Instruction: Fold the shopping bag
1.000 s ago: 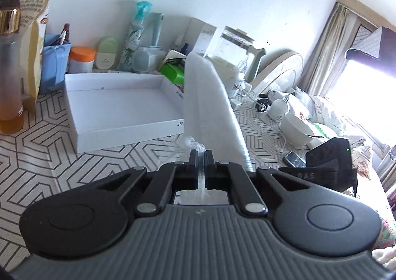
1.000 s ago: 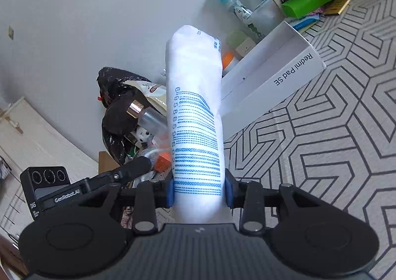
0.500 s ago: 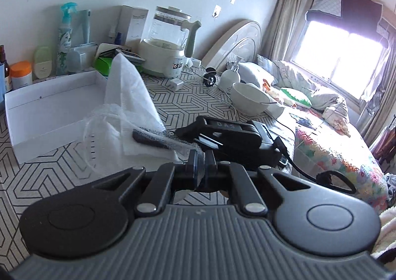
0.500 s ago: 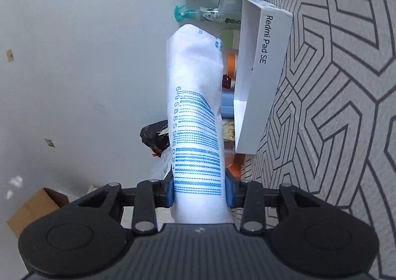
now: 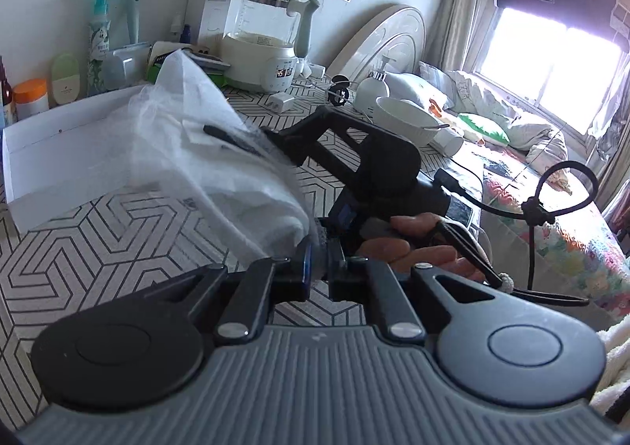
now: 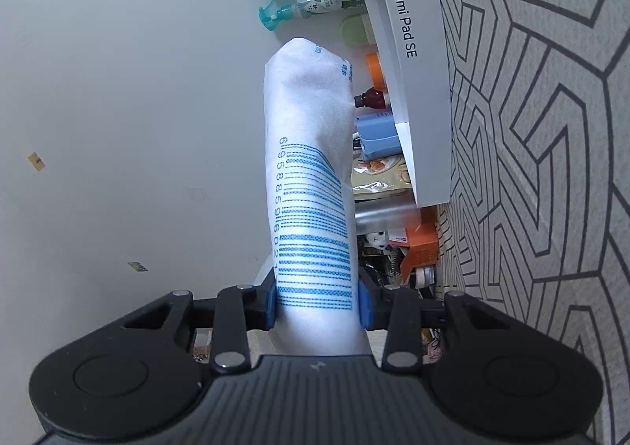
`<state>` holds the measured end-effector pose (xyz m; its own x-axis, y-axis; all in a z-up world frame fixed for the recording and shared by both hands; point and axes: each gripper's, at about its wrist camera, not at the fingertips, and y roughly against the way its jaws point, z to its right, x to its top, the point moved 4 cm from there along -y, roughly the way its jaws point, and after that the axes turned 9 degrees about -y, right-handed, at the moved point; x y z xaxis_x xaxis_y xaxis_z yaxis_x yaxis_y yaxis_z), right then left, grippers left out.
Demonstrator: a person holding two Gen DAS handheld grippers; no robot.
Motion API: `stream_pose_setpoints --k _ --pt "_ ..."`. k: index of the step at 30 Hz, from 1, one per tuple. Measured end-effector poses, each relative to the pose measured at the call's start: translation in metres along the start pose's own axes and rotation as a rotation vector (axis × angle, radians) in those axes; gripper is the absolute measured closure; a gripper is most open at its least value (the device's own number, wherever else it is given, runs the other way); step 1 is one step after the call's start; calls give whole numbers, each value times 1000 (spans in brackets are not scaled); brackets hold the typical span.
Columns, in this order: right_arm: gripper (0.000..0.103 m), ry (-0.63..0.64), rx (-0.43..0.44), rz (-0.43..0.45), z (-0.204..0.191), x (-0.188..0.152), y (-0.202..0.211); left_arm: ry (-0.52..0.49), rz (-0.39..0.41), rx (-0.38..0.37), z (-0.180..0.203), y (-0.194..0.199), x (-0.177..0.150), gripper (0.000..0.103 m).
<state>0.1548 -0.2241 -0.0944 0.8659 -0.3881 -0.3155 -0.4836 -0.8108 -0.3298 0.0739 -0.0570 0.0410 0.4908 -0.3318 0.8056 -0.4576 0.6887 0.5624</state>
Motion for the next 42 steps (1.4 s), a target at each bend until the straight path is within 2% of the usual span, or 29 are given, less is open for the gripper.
stream_pose_setpoints --k 7,16,17,20,26,29,34,38,42 --pt "65 -42 33 -12 -3 2 -5 41 34 -1 -5 -1 -8 97" --pt "65 -62 48 -70 -5 -4 -3 90 65 -52 -9 11 -13 97" --pt "65 -67 51 -73 -5 -4 -3 95 64 -47 -8 12 -14 97" --pt "65 -49 63 -80 -9 -9 -5 42 65 59 -6 14 -16 96" --pt "65 -30 71 -116 -13 -11 -7 113 114 60 -26 26 -16 96" --pt "65 -4 56 -144 -15 -15 -7 114 132 82 -32 33 -16 93" --pt "65 34 13 -190 -13 -22 -5 180 165 61 -47 42 -20 92" --pt "65 15 -3 -182 -9 -19 6 255 209 44 -60 51 -22 92" --pt "65 22 -40 -156 -6 -13 15 287 280 76 -70 67 -20 92"
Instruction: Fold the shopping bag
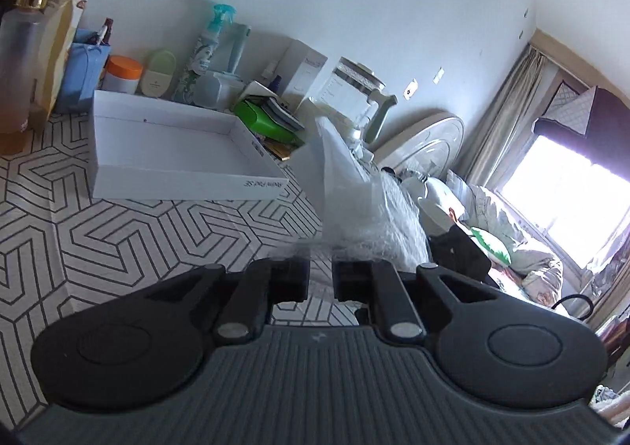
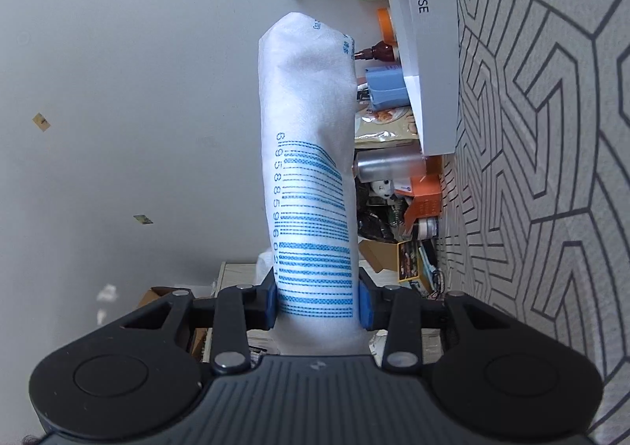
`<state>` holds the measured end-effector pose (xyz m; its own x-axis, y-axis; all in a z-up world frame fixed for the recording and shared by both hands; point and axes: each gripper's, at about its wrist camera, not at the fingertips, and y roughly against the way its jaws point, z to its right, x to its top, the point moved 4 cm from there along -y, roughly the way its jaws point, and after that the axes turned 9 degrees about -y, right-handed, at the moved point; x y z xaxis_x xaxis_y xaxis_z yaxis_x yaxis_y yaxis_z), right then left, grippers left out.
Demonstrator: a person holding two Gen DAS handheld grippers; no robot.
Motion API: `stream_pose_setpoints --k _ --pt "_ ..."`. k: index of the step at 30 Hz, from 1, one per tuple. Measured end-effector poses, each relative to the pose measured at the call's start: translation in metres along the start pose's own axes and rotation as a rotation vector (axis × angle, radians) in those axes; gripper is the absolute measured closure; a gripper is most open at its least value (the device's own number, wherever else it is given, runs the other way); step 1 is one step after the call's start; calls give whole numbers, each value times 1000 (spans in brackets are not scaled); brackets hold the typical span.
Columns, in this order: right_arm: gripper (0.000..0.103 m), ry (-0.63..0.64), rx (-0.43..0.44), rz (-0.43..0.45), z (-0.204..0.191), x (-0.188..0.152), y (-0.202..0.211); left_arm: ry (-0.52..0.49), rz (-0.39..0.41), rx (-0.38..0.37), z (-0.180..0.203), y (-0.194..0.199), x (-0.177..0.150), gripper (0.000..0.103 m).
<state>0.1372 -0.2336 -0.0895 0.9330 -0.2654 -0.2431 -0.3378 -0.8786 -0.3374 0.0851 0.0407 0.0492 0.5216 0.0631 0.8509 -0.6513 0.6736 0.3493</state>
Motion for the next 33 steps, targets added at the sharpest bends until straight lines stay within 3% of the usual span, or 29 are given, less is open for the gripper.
stream_pose_setpoints --k 9,10,11,19,23,26,32,33 --pt "65 46 -55 18 -3 4 6 5 35 -3 -4 -1 6 91" --pt "65 62 -72 22 -4 4 7 5 30 -7 -5 -1 6 97" --pt "65 97 -94 26 -5 3 7 7 22 -15 -6 -2 6 102" --pt "65 467 -328 57 -23 -19 4 71 -14 -30 -16 -13 3 102" --pt "65 582 -395 6 -35 -32 6 105 -18 23 -29 -20 6 102" --pt "65 547 -401 26 -35 -31 22 105 -4 58 -36 -16 8 102" --pt "64 264 -253 21 -20 -9 49 84 -52 36 -26 -11 -2 98" --pt "64 226 -235 29 -18 -4 51 84 -59 21 -24 -11 -3 90"
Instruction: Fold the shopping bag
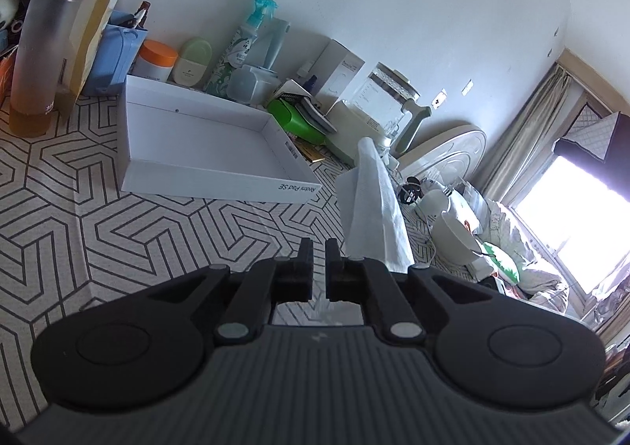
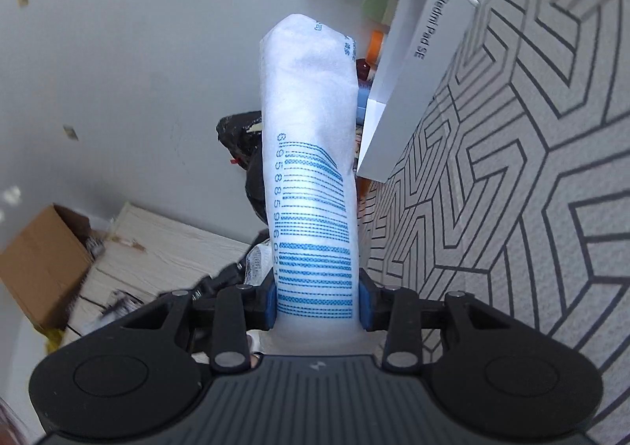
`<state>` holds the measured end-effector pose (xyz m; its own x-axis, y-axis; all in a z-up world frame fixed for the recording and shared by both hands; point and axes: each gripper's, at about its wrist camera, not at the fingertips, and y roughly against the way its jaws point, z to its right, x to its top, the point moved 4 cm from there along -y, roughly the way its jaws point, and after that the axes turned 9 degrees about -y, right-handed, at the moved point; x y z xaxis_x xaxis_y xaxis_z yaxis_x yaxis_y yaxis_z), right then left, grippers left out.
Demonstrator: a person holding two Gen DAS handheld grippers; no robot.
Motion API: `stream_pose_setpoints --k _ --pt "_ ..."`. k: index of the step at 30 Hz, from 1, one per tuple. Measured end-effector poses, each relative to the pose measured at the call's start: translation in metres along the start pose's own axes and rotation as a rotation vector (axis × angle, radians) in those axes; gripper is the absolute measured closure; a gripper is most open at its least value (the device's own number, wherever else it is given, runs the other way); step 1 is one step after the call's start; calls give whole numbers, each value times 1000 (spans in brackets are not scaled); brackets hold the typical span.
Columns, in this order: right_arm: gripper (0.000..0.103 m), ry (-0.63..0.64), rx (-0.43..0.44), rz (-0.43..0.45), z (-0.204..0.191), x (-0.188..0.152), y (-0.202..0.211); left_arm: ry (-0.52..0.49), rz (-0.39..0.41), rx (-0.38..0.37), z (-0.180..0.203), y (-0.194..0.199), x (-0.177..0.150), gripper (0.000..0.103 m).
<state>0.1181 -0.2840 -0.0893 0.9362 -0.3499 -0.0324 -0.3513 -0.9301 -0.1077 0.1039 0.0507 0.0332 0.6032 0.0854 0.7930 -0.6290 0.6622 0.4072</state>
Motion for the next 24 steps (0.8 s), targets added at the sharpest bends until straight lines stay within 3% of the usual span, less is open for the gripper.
stream_pose_setpoints --k 3,5,8,10,13,19,24 --pt "64 -8 -26 34 3 3 4 22 -7 -55 5 -1 -5 52" --pt "64 -13 -23 43 3 3 9 26 -6 -75 8 -5 -7 47" --pt "64 -35 20 14 1 -2 13 -22 -40 -54 14 -19 -10 52" --pt "64 -40 30 4 -1 -5 15 -52 -55 -49 18 -27 -11 76" --pt "64 -12 3 8 -4 -9 22 -61 -51 -67 22 -35 -8 91" --pt "63 -41 8 -50 1 -20 33 -84 -31 -67 31 -42 5 91" --pt "63 -118 91 -105 5 -24 46 -95 -27 -9 31 -55 13 91"
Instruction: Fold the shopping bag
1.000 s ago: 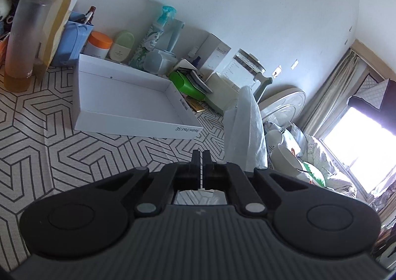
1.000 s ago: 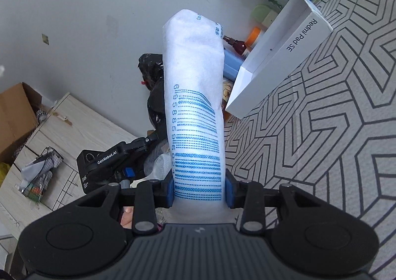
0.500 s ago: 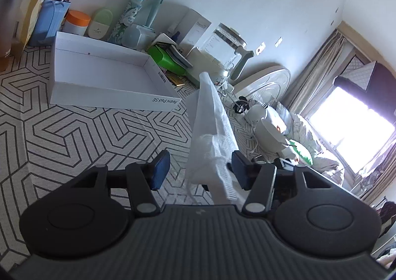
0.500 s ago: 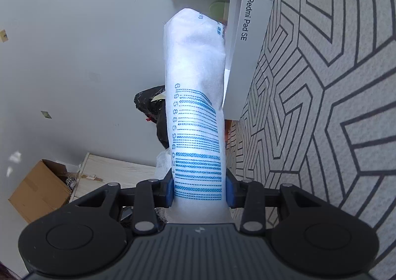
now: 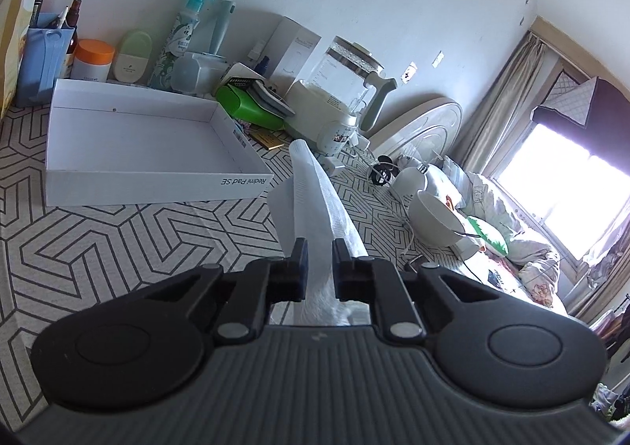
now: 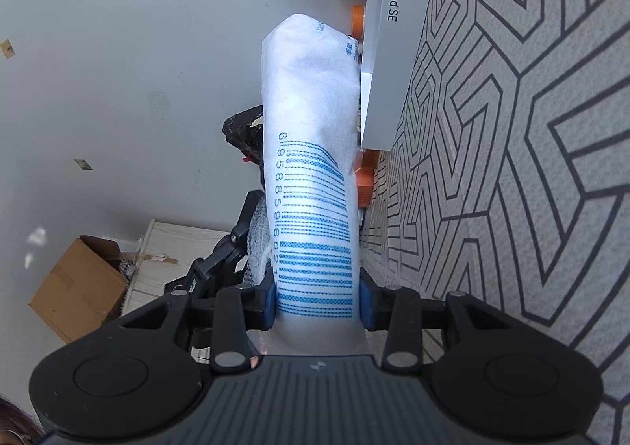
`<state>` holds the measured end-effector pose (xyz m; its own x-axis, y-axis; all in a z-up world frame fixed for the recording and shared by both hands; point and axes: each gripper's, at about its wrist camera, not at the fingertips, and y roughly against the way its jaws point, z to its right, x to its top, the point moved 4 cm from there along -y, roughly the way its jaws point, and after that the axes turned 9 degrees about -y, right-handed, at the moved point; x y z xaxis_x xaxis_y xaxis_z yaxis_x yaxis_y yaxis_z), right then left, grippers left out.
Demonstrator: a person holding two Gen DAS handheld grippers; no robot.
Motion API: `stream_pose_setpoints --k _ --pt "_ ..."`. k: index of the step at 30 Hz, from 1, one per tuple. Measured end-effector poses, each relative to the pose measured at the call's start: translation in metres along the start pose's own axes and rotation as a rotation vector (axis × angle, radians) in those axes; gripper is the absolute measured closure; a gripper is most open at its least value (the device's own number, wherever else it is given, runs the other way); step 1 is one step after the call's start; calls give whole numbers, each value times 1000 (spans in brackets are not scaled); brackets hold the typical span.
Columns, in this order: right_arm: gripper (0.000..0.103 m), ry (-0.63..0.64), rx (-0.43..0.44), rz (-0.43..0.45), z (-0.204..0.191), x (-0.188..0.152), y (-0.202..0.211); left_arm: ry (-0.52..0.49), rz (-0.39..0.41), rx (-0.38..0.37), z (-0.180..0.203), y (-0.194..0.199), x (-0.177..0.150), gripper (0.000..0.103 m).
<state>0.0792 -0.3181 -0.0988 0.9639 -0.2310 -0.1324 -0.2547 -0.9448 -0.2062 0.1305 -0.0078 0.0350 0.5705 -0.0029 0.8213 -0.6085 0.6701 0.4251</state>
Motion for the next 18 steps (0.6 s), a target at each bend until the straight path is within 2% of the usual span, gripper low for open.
stream_pose_setpoints --k 3,7,8,11,13,18 --pt "63 -83 96 -17 1 -1 12 -8 -5 61 -4 -4 0 91" --pt "63 -168 213 -29 -3 2 28 43 -10 53 -11 1 -5 90" --pt "63 -169 220 -23 -5 4 32 49 -8 55 -11 3 -6 90" --pt "63 -182 233 13 -12 12 43 54 -5 55 -11 11 -7 79" --pt "62 -220 255 41 -13 19 48 66 1 50 -9 19 -9 60" --pt "62 -282 273 125 -23 32 56 54 43 42 5 40 -15 48"
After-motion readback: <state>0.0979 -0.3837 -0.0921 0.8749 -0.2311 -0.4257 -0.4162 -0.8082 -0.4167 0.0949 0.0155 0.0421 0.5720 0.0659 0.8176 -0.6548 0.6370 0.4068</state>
